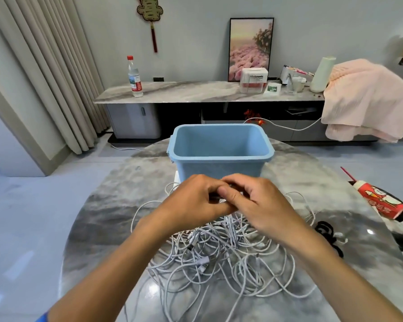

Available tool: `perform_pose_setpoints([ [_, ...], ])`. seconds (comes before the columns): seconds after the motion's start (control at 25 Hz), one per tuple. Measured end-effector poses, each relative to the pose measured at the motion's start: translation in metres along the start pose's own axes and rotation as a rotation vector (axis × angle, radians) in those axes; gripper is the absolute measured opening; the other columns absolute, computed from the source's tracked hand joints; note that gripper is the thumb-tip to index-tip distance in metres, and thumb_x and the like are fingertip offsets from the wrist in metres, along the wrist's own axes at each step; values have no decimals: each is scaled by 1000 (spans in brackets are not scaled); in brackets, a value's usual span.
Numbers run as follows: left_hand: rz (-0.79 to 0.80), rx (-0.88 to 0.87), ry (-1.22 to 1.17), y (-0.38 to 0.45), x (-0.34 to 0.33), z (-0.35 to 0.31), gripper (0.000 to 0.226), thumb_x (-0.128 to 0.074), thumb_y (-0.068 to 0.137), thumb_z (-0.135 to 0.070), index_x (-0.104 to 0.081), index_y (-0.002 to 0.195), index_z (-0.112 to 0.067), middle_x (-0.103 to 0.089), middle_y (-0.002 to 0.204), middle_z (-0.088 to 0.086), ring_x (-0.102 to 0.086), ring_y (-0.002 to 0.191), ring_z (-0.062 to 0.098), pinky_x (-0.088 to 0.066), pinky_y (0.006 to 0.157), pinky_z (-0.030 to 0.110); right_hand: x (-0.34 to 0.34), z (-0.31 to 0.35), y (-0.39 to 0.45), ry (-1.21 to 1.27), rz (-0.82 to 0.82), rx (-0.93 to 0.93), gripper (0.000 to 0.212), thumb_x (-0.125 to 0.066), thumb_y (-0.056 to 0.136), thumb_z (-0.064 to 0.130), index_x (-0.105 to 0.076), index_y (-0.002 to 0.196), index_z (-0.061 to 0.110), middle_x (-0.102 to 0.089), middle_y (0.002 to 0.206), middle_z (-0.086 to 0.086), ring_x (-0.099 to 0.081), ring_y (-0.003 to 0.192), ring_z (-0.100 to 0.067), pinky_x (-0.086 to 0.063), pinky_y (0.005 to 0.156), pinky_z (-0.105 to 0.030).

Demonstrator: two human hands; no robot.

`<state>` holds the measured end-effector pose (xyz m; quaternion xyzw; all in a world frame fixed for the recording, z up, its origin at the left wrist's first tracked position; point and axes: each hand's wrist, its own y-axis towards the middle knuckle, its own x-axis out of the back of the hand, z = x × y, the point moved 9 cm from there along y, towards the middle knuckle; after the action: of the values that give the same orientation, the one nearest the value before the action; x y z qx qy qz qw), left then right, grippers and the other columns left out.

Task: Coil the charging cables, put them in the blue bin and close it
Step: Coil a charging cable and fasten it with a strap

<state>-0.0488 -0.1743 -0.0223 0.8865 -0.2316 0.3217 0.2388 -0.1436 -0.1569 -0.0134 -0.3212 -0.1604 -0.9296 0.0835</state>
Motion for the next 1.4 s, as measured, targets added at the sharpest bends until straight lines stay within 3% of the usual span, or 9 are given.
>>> perform_pose_setpoints([
  [0.16, -42, -19, -110, 6, 5, -7, 52, -67, 85, -5, -52, 127, -31, -38, 56, 1, -35, 52, 19, -34, 53, 29, 72, -14, -2, -97, -244, -49, 23, -82, 72, 40, -74, 91, 28, -69, 68, 6, -48, 49, 1, -37, 54, -17],
  [0.44, -329, 130, -228, -5, 50, 37, 13, -72, 86, -21, -67, 82, -10, -41, 55, 4, -34, 49, 13, -32, 49, 26, 170, -67, -43, -139, -767, -306, 33, -69, 87, 45, -71, 69, 17, -65, 64, -12, -53, 59, -22, -36, 54, -32],
  [0.56, -423, 226, -366, -7, 51, 36, 27, -68, 88, -24, -67, 70, -5, -47, 53, 2, -37, 47, 8, -33, 46, 21, 160, -86, -44, -491, -690, -548, 47, -50, 97, 49, -71, 81, 11, -66, 76, -14, -56, 72, -34, -38, 62, -34],
  [0.64, -412, 233, -403, -3, 41, 31, 27, -67, 90, -21, -69, 69, -4, -46, 54, -2, -37, 51, 7, -30, 49, 22, 128, -58, -26, -565, -528, -334, 46, -40, 100, 50, -68, 107, 14, -71, 103, -14, -59, 92, -35, -43, 76, -39],
  [0.76, -284, 171, -370, 6, 16, 8, 25, -72, 84, -16, -65, 61, -13, -47, 55, -6, -37, 57, 8, -28, 53, 26, 46, 0, -8, -56, -132, -31, 42, -51, 96, 52, -54, 132, 31, -68, 112, 12, -63, 96, -8, -50, 78, -35],
  [0.88, -209, 164, -337, 5, 12, 4, 26, -69, 77, -15, -58, 55, -11, -38, 49, -9, -30, 50, 7, -24, 47, 23, 13, 11, -6, -17, 21, 57, 32, -55, 92, 51, -70, 89, 22, -57, 59, 9, -49, 53, -7, -40, 54, -37],
  [1.12, -130, 257, -488, -1, 15, 31, 20, -69, 89, -14, -62, 71, -10, -44, 48, -4, -36, 44, 11, -31, 43, 20, 143, -49, -28, 618, -706, -173, 34, -58, 97, 31, -62, 68, 14, -32, 39, 6, -20, 35, -7, -15, 36, -18],
  [1.32, 34, 209, 329, 3, -6, 53, 26, -61, 94, -34, -62, 75, -16, -59, 62, -5, -55, 61, 16, -43, 59, 32, 138, -94, -42, 1069, -943, -323, 37, -48, 101, 40, -55, 71, 18, -34, 43, 8, -22, 36, -7, -17, 33, -20],
  [1.4, -91, 236, 179, -3, 10, 58, 28, -57, 98, -29, -65, 76, -13, -65, 63, -8, -57, 59, 9, -45, 60, 30, 145, -110, -45, 1026, -916, -450, 33, -50, 100, 39, -59, 79, 16, -44, 47, 9, -29, 41, -9, -24, 35, -20],
])
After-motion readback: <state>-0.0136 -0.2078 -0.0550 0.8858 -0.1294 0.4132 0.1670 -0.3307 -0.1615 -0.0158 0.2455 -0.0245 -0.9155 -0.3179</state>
